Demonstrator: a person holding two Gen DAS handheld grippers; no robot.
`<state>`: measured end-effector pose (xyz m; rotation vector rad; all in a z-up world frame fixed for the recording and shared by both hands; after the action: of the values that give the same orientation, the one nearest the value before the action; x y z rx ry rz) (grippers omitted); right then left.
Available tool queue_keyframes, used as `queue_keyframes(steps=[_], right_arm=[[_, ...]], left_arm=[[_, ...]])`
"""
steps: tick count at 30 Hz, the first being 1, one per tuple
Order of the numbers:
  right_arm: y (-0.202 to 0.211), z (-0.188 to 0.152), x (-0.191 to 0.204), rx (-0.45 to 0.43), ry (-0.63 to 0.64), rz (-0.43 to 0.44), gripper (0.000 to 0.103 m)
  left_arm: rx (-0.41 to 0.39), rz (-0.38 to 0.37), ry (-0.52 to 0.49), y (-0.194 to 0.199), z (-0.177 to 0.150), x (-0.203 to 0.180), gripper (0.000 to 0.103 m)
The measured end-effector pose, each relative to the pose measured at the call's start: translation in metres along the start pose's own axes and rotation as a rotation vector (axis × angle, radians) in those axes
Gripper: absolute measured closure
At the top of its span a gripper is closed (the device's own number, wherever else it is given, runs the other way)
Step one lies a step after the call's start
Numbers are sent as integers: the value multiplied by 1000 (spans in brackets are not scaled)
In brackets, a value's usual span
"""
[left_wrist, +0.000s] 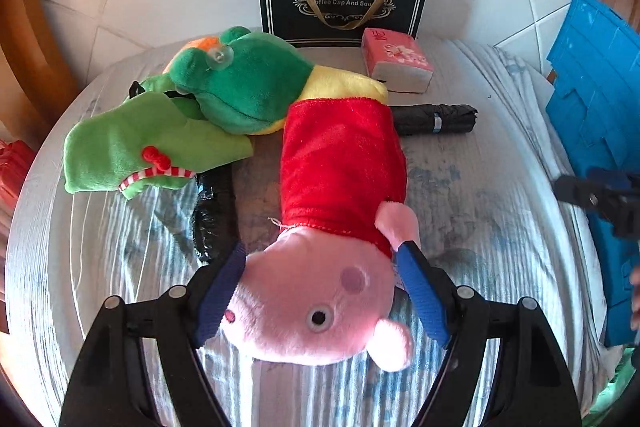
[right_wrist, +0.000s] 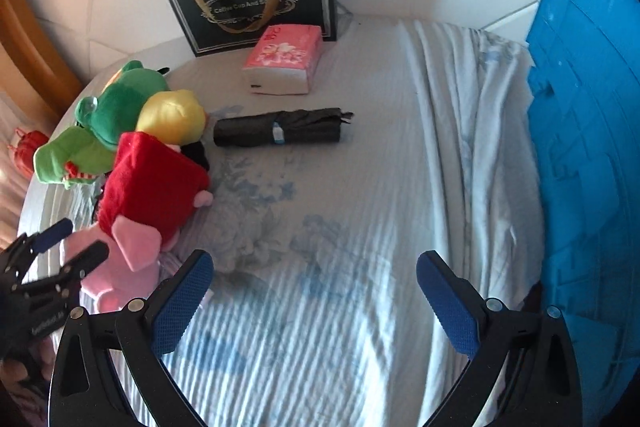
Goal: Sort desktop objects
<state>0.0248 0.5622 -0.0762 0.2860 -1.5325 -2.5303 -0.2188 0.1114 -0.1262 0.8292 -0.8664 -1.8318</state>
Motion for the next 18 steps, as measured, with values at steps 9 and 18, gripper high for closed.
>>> queue_keyframes(steps=[9, 18], right_arm=[[-31, 67, 112, -8, 215, 122, 41], [-85, 67, 164, 80, 411, 10, 43]], left_arm=[[27, -5, -5, -7, -11, 14, 25], [136, -89, 134, -11, -43, 46, 23]])
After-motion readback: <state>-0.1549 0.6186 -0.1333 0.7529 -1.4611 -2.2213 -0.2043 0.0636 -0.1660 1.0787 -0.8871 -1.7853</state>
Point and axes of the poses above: each gripper's, at about its wrist camera, not at the fingertips, and y roughly against the way its jaws point, x to its left, z to its top, the point moved 2 cm from there along -y, roughly the way its jaws point, and after that the axes turned 8 degrees about -z, right-handed, at the moved point
